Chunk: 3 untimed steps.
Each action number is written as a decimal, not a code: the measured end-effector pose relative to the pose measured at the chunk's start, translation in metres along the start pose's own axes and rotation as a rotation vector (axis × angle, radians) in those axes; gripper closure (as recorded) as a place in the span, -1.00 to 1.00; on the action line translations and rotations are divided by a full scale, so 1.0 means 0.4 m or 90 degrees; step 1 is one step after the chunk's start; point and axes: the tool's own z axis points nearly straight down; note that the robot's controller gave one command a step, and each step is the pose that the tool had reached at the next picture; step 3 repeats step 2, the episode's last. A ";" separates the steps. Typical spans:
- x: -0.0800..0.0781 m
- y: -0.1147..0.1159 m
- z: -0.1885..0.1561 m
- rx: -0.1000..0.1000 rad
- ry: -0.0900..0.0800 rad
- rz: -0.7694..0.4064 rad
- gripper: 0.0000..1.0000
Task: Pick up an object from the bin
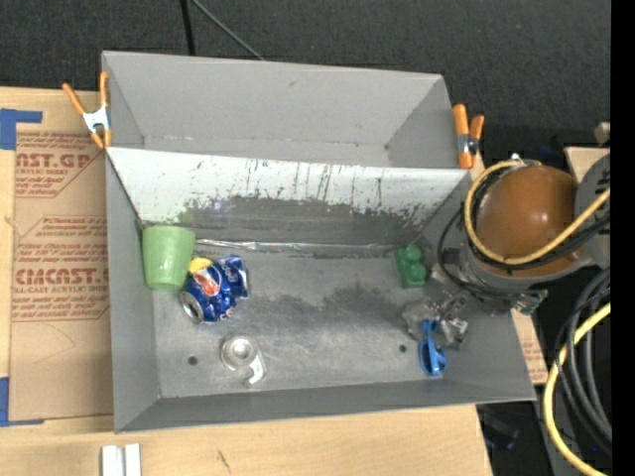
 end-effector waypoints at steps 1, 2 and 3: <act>0.002 0.017 -0.205 0.006 0.001 -0.020 1.00; -0.018 0.034 -0.573 0.008 0.000 -0.023 1.00; -0.018 0.034 -0.573 0.008 0.000 -0.023 1.00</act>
Offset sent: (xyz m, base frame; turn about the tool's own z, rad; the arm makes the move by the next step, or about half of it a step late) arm -0.0082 0.0024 0.0781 -0.0318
